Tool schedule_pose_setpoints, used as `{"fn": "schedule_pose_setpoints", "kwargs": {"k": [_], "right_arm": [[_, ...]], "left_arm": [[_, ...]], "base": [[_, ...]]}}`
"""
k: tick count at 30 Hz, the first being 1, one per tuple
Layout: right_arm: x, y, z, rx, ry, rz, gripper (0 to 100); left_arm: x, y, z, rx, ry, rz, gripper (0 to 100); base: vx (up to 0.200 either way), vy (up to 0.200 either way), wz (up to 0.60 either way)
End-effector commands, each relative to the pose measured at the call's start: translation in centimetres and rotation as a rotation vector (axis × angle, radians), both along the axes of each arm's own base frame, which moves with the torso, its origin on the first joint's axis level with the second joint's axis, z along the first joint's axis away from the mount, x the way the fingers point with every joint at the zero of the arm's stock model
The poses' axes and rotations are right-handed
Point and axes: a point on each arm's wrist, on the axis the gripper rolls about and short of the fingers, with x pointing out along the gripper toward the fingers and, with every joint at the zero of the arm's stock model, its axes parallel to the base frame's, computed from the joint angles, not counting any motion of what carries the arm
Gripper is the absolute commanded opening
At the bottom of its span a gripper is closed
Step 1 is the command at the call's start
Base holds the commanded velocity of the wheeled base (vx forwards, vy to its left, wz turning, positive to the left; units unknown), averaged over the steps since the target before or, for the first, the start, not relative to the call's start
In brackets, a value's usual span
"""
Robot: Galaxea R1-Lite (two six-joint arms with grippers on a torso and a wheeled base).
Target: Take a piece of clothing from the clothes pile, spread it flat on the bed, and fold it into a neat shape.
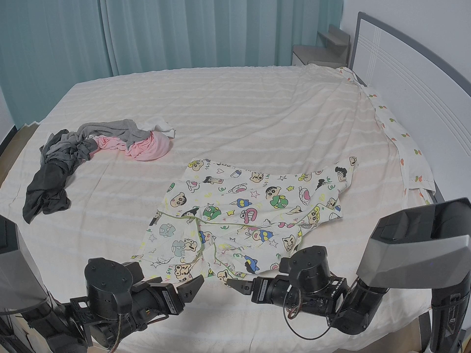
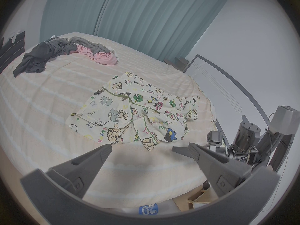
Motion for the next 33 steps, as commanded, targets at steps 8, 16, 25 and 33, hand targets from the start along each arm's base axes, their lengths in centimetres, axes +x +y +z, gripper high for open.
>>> {"fn": "schedule_pose_setpoints", "kwargs": {"k": [8,16,25,33], "right_arm": [[2.5,3.5,-1.9,-0.067,0.010,-0.044,100],[3.6,4.9,-2.9,-0.080,-0.004,-0.073,100],[4.1,5.1,-3.5,-0.137,-0.008,-0.135,100],[5.2,6.0,-3.3,-0.165,-0.030,-0.180,0]], "left_arm": [[0.1,0.0,0.0,0.000,0.000,0.005,100],[0.2,0.1,0.0,-0.001,-0.001,0.011,100],[0.2,0.1,0.0,-0.001,-0.001,0.011,100],[0.2,0.1,0.0,-0.001,-0.001,0.011,100]], "base": [[0.000,0.000,0.00],[0.000,0.000,0.00],[0.000,0.000,0.00],[0.000,0.000,0.00]]}}
